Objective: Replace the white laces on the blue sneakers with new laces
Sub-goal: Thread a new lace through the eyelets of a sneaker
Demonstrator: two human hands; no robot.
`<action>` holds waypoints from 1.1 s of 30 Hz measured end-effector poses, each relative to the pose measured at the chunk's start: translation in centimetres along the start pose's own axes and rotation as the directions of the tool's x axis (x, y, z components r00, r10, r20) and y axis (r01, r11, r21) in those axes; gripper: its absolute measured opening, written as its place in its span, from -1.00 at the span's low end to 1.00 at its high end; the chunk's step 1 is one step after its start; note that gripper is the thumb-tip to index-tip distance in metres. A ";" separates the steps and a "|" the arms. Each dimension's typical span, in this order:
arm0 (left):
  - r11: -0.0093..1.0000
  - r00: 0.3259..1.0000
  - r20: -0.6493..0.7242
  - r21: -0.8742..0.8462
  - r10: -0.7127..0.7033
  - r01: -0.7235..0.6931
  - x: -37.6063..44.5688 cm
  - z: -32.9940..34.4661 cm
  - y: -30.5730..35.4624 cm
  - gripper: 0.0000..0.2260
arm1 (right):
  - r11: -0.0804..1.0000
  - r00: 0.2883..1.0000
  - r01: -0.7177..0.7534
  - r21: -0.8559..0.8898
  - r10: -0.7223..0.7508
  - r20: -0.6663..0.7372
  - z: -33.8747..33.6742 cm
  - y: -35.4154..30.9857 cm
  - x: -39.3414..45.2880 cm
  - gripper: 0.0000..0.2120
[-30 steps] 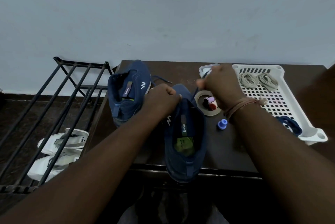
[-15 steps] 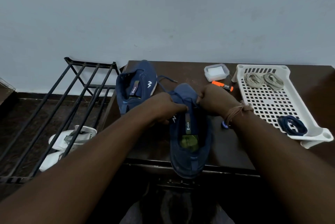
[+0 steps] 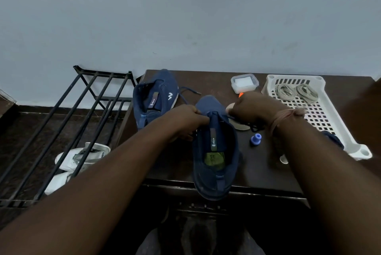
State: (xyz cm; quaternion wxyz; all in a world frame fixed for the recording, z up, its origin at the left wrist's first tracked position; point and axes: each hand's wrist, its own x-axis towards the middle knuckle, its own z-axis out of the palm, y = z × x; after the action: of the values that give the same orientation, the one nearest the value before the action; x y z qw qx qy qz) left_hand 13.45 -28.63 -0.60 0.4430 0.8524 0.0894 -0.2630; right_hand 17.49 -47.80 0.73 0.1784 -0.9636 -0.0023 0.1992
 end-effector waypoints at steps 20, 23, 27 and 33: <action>0.863 0.992 -0.125 0.503 0.023 0.043 1.7 0.2 -0.1 -0.67 | 0.891 0.980 -0.008 0.454 0.097 -0.175 -4.3 -1.6 -3.2 -0.87; 0.782 0.995 -0.100 0.620 0.008 0.056 0.9 -0.2 0.5 -0.63 | 0.824 0.979 -0.018 0.566 0.130 -0.158 -4.5 -2.2 -3.4 -0.92; 0.927 0.999 -0.041 0.375 0.029 -0.011 -0.1 -2.0 2.7 -0.77 | 0.773 0.977 0.007 0.634 0.130 -0.168 -5.1 -2.9 -4.0 -0.86; 0.992 0.982 -0.143 -0.010 0.122 -0.124 -3.7 -7.7 7.3 -0.69 | 0.744 0.986 0.022 0.668 0.094 -0.137 -7.5 -4.6 -6.5 -0.74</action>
State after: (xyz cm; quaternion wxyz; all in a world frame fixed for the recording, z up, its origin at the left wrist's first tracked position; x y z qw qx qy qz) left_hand 16.01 -26.52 10.15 0.4587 0.8688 0.0702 -0.1729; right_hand 14.71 -46.56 11.21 0.5067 -0.8488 0.1021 0.1114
